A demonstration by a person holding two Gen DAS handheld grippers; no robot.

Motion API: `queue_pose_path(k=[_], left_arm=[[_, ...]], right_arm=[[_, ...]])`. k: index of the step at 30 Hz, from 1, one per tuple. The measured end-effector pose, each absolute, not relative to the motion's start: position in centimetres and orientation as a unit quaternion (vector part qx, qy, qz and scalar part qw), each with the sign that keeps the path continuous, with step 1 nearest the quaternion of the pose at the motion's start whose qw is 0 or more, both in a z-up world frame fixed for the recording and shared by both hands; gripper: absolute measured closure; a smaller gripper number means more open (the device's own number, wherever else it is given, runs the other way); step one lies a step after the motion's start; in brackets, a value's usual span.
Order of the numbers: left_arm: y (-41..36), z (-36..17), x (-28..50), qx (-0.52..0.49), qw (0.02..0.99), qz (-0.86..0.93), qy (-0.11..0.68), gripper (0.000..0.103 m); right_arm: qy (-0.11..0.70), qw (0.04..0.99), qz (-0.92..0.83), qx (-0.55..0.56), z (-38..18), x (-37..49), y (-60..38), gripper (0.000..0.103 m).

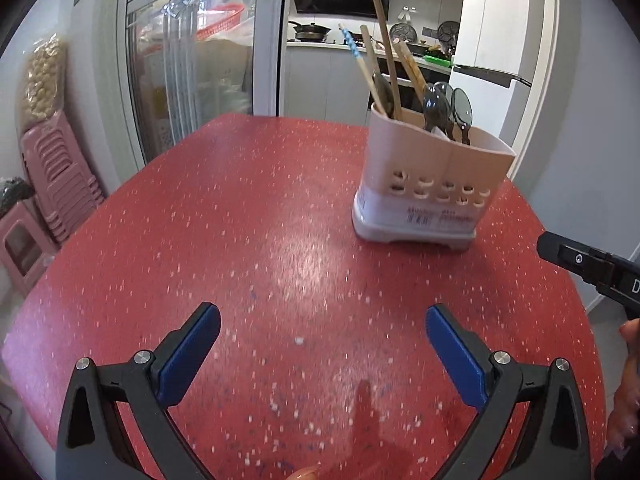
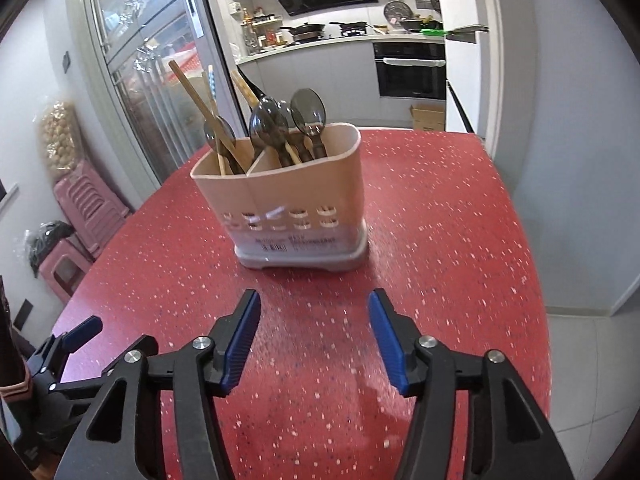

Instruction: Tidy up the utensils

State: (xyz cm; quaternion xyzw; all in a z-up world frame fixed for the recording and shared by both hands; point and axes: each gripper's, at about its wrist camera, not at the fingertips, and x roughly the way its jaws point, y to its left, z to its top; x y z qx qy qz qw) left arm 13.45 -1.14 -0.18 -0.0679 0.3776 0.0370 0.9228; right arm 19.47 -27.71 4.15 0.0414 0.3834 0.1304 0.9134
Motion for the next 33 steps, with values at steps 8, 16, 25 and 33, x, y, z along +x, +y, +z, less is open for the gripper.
queue_pose_path(k=[8, 16, 25, 33], left_arm=[[-1.3, -0.8, 11.5, -0.067, 0.923, 0.043, 0.376, 0.000], [-2.3, 0.6, 10.2, -0.035, 0.940, 0.024, 0.337, 0.000], [-2.0, 2.3, 11.0, -0.030, 0.952, 0.031, 0.304, 0.000], [-1.8, 3.2, 11.3, -0.031, 0.961, 0.017, 0.275, 0.000]], right_arm=[[0.365, 0.926, 0.089, 0.030, 3.1, 16.0, -28.0, 0.023], [0.332, 0.941, 0.059, 0.018, 3.2, 14.1, -27.9, 0.011], [0.302, 0.953, 0.036, 0.022, 3.6, 13.3, -28.3, 0.009], [0.262, 0.965, 0.021, 0.017, 4.3, 12.5, -28.0, 0.000]])
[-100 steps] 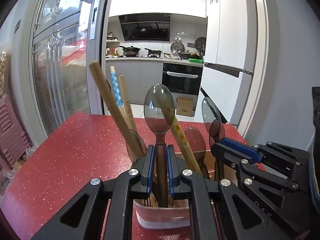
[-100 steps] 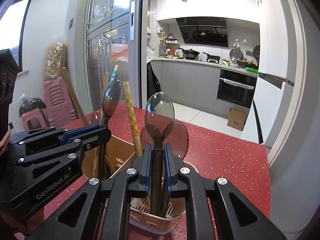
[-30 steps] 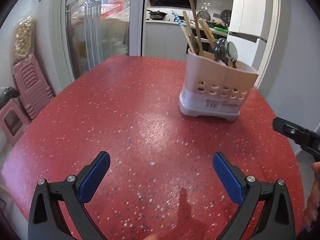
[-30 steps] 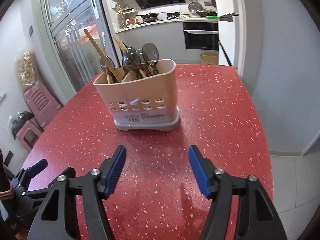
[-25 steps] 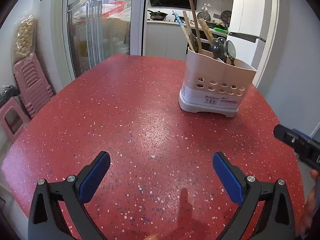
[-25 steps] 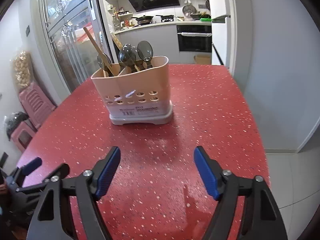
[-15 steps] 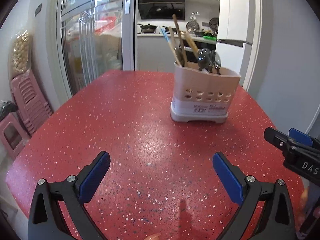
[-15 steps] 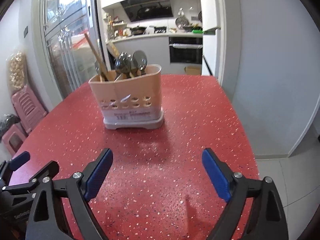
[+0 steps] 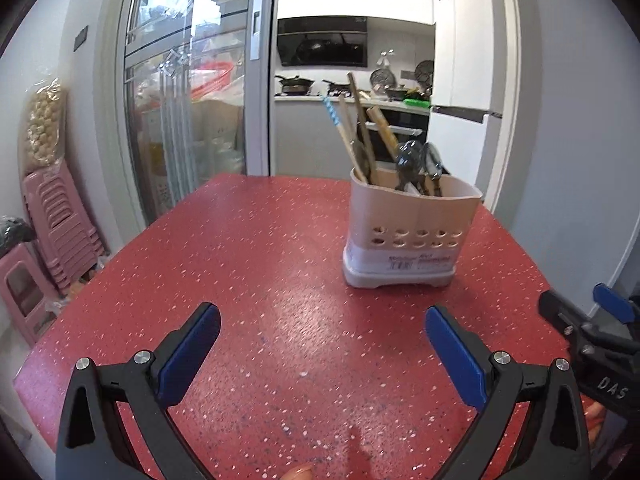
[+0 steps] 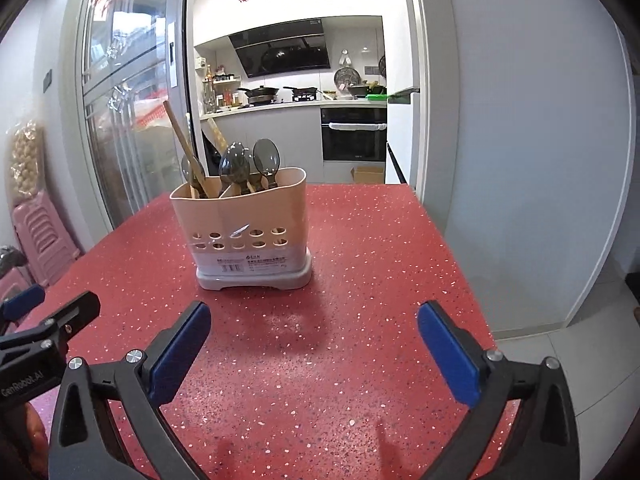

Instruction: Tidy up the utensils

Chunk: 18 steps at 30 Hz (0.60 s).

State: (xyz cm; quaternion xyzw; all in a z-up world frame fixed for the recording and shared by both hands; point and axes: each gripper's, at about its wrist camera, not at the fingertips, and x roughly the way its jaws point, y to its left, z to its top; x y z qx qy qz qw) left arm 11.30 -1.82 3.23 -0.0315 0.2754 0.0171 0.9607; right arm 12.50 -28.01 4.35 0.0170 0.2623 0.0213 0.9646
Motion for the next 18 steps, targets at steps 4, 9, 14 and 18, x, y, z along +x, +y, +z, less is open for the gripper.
queue_pose_path(k=[4, 9, 14, 18], left_arm=[[-2.2, 3.8, 11.4, -0.026, 0.966, 0.012, 0.258, 0.000], [-2.1, 3.7, 12.1, -0.027, 0.966, 0.014, 0.257, 0.000], [-2.0, 3.5, 12.5, -0.028, 0.965, 0.011, 0.262, 0.000], [-1.7, 3.3, 12.6, -0.032, 0.963, 0.014, 0.268, 0.000]], right_arm=[[0.264, 0.964, 0.015, 0.013, 4.4, 12.7, -28.0, 0.000], [0.261, 0.965, 0.013, 0.001, 4.3, 13.0, -27.6, 0.000], [0.252, 0.968, 0.013, 0.000, 4.5, 13.1, -27.5, 0.000], [0.251, 0.968, 0.013, 0.003, 4.6, 13.3, -27.5, 0.000]])
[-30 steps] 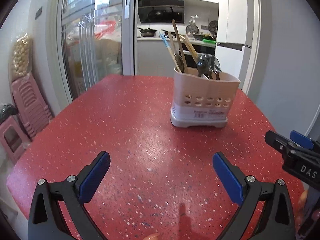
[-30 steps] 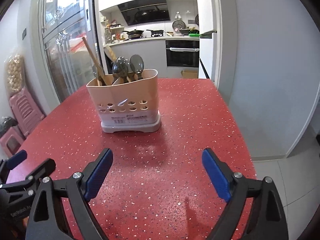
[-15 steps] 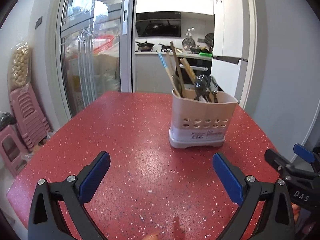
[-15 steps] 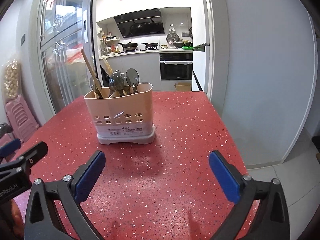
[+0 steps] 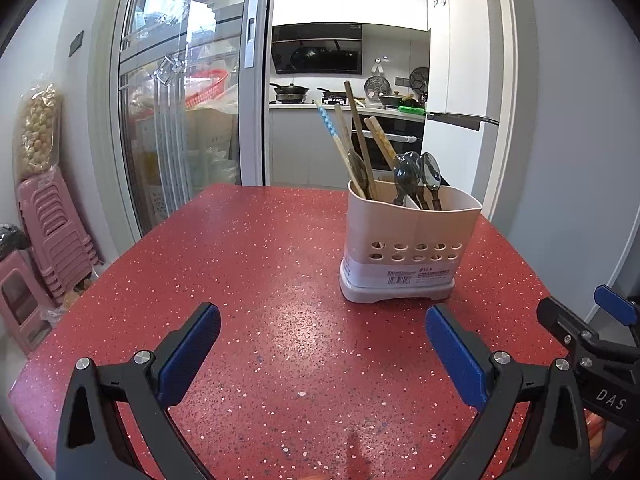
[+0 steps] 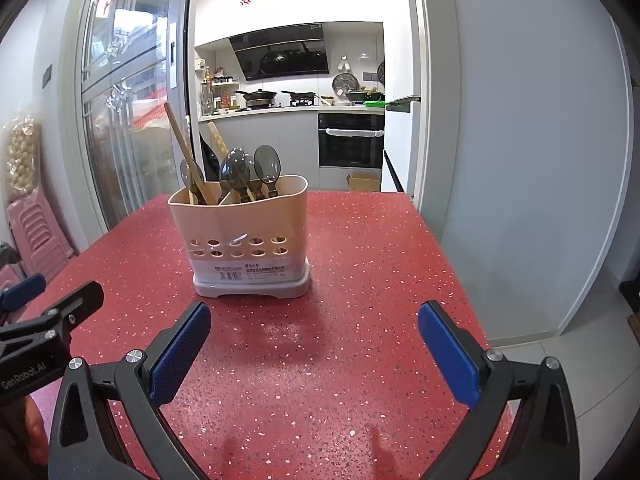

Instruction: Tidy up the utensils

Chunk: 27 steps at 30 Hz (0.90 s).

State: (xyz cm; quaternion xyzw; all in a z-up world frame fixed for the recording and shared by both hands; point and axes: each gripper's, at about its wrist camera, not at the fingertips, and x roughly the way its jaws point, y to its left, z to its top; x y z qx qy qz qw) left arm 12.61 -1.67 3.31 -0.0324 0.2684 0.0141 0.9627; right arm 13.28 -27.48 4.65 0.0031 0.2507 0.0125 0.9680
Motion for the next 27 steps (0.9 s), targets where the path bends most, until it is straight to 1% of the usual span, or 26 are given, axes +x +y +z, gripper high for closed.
queue_pose_path(k=[27], left_arm=[[-1.90, 2.84, 12.65, -0.027, 0.960, 0.013, 0.279, 0.000]], right_arm=[[0.249, 0.968, 0.019, 0.005, 4.69, 13.24, -27.15, 0.000]])
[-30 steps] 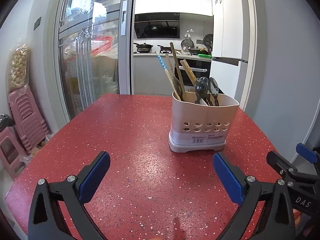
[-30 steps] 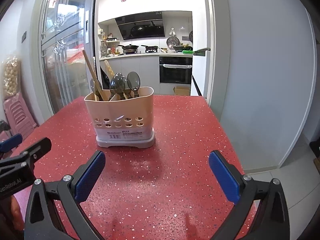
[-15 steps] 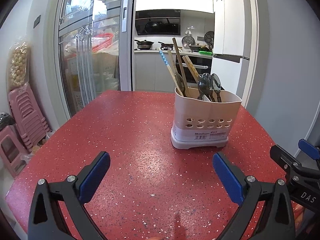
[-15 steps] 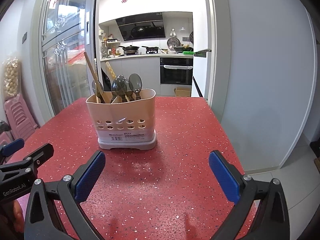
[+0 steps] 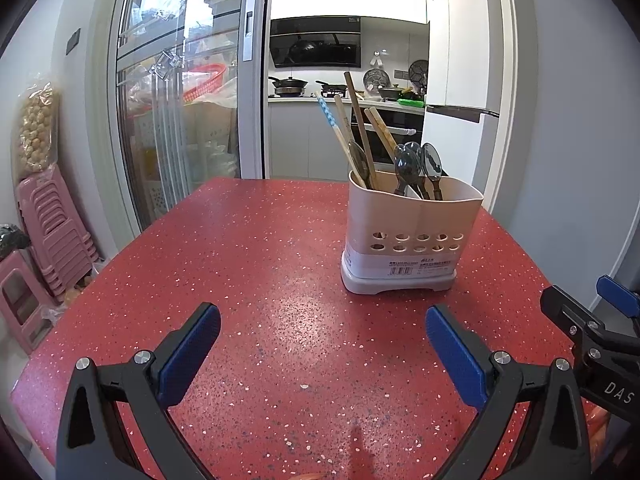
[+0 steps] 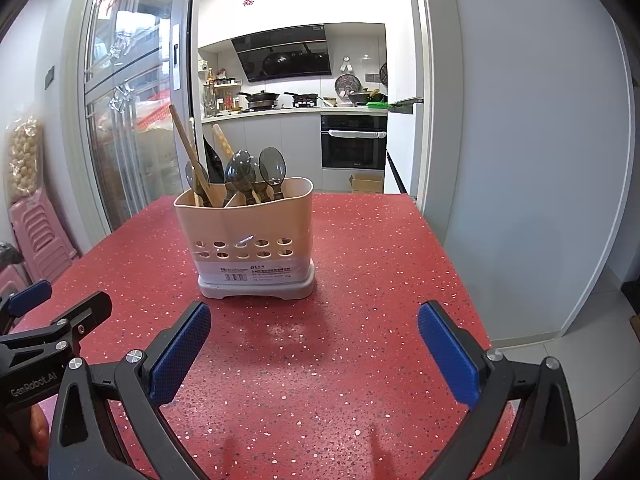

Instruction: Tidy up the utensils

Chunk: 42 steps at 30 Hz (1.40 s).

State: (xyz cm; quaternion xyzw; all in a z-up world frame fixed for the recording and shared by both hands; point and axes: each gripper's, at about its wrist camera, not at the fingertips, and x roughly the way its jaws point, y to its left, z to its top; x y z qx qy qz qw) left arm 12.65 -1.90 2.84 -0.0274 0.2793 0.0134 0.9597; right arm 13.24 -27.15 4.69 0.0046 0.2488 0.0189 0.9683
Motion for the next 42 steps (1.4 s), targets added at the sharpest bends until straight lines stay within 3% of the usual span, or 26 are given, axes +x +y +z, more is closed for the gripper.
queue_pose_path(k=[42], left_arm=[[-2.11, 2.72, 12.44, -0.027, 0.959, 0.011, 0.283, 0.000]], right_arm=[[0.246, 0.969, 0.021, 0.004, 4.91, 12.77, -26.93, 0.000]])
